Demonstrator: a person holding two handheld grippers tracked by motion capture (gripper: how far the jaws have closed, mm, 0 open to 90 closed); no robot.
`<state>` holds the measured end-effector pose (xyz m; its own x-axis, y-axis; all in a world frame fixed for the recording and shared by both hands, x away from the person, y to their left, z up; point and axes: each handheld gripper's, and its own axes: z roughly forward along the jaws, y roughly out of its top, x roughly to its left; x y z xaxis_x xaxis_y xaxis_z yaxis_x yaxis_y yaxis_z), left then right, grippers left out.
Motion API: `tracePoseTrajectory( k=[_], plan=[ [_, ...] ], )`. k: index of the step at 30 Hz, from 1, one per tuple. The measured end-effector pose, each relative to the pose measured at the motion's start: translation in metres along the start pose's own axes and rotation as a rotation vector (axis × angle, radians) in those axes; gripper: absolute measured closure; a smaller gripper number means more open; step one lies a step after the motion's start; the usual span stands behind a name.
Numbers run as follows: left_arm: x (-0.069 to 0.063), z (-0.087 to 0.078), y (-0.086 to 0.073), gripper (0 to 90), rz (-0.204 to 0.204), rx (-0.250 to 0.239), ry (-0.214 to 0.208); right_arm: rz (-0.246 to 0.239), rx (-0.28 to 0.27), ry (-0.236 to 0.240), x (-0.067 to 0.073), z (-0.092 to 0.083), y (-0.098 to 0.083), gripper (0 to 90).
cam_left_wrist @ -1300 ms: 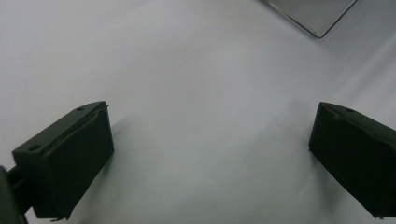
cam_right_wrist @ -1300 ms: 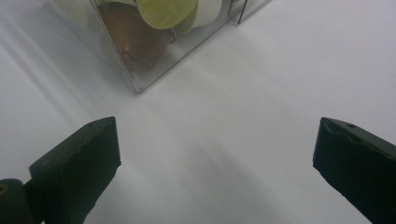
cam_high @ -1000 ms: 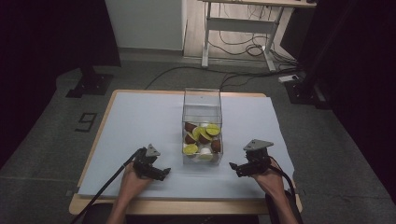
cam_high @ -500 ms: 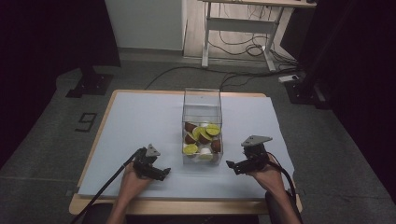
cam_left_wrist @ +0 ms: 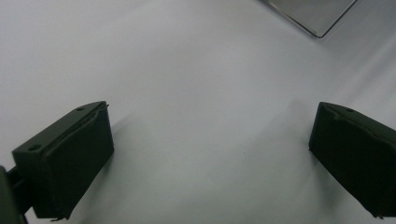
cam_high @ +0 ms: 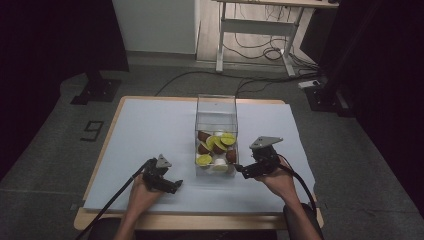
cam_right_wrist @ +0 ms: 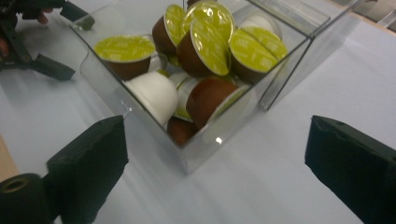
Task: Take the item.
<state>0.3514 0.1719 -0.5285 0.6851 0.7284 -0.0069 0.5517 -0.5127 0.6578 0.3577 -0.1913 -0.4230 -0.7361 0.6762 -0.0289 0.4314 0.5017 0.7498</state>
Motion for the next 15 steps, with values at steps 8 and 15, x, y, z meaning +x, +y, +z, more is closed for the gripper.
tracePoseTrajectory(
  k=[8, 15],
  plan=[
    [0.000, 0.000, 0.000, 0.0, 0.000, 0.000, 0.000, 0.008, 0.031, 0.040, -0.002, 0.015, 0.014, 14.0],
    [0.000, 0.000, 0.000, 0.0, 0.000, 0.000, 0.000, -0.004, 0.037, 0.051, -0.001, 0.029, 0.026, 20.8]
  ],
)
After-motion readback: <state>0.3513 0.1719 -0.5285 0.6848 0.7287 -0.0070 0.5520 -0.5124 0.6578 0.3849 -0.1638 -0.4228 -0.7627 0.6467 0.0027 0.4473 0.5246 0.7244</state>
